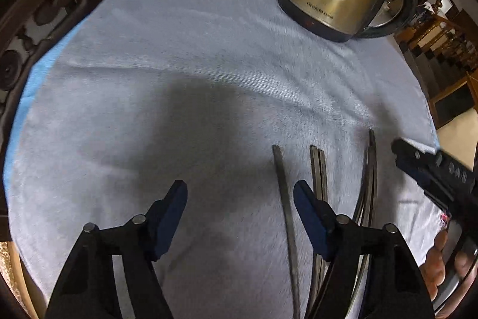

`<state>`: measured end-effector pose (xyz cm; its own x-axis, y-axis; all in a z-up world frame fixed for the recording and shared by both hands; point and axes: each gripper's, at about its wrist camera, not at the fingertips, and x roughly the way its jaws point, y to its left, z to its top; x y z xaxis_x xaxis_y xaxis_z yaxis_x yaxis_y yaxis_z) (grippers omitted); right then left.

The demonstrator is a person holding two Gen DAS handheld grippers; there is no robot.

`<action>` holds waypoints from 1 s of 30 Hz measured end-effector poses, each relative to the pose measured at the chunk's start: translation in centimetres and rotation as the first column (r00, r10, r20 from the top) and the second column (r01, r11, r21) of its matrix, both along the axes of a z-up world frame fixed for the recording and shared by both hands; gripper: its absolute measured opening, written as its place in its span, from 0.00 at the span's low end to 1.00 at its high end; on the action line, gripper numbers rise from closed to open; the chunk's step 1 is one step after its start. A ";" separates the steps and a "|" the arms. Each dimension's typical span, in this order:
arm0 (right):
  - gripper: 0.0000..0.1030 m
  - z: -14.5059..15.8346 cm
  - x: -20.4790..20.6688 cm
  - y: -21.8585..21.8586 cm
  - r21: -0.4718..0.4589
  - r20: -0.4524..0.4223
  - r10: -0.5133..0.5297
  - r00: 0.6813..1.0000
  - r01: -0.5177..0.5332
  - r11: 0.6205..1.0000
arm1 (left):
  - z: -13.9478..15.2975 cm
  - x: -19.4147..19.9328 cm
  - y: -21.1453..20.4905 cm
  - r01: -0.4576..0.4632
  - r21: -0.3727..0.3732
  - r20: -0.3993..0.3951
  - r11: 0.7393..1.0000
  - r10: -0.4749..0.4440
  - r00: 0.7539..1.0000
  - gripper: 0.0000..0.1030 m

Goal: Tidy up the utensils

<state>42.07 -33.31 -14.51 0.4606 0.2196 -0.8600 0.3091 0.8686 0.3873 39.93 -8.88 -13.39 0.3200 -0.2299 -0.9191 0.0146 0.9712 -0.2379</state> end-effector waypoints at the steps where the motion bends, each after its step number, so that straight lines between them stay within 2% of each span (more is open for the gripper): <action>1: 0.34 -0.3 0.6 0.0 -0.013 -0.013 -0.011 1.000 0.011 1.000 | -0.1 0.3 -0.3 0.000 -0.005 -0.004 1.000 0.000 1.000 0.65; 4: 0.30 -1.5 2.3 0.0 -0.016 -0.046 -0.023 0.999 0.023 1.000 | -0.6 1.2 -1.0 0.000 -0.016 -0.020 1.000 0.000 1.000 0.56; 7: 0.29 -2.1 3.1 0.7 -0.029 -0.065 -0.014 0.998 0.013 1.000 | -1.3 1.5 -1.4 0.006 -0.003 -0.028 1.000 -0.006 1.000 0.54; 9: 0.26 -2.1 3.5 1.3 -0.071 -0.065 -0.010 0.998 0.005 0.997 | -1.3 1.6 -1.6 0.007 0.015 -0.014 1.000 -0.006 1.000 0.53; 12: 0.14 -2.1 3.9 2.1 -0.130 -0.070 -0.015 0.997 0.006 0.992 | -1.4 2.2 -2.2 0.007 0.036 0.004 0.999 -0.007 1.000 0.51; 14: 0.07 -2.0 3.9 2.7 -0.180 -0.073 0.002 0.997 -0.015 0.984 | -1.6 2.3 -2.7 0.015 0.056 0.023 0.998 -0.017 1.000 0.46; 15: 0.07 -2.0 3.7 2.9 -0.182 -0.070 0.006 0.998 -0.019 0.983 | -1.7 2.3 -2.9 0.021 0.052 0.031 0.998 -0.022 0.999 0.43; 16: 0.07 -2.0 3.6 2.9 -0.181 -0.066 0.005 0.998 -0.017 0.983 | -1.7 2.4 -3.0 0.028 0.038 0.039 0.999 -0.029 0.999 0.33; 17: 0.07 -1.9 3.4 2.7 -0.174 -0.061 -0.002 0.998 -0.008 0.985 | -1.8 2.5 -3.1 0.040 0.003 0.042 0.999 -0.040 0.998 0.19; 19: 0.07 -1.6 2.2 1.8 -0.156 -0.032 -0.015 0.999 0.010 0.988 | -2.1 2.8 -3.2 0.054 -0.054 0.030 0.997 -0.052 0.998 0.09; 21: 0.07 -0.9 1.1 1.0 -0.112 0.014 -0.015 1.000 0.017 0.994 | -2.6 3.0 -3.6 0.057 -0.065 0.020 0.996 -0.056 0.998 0.06; 25: 0.07 2.3 -2.1 -0.2 -0.093 0.119 -0.011 0.993 0.023 0.995 | -2.4 2.5 -2.6 0.034 -0.078 0.034 0.996 -0.032 0.999 0.05; 28: 0.07 5.1 -5.2 -1.5 -0.064 0.203 -0.022 0.979 0.036 0.997 | -1.0 1.0 -1.8 0.028 -0.090 0.081 0.996 -0.021 0.996 0.05; 30: 0.07 6.7 -6.7 -1.9 -0.041 0.250 -0.033 0.968 0.044 0.998 | 1.0 -0.4 -0.5 0.027 -0.101 0.131 0.995 -0.014 0.991 0.05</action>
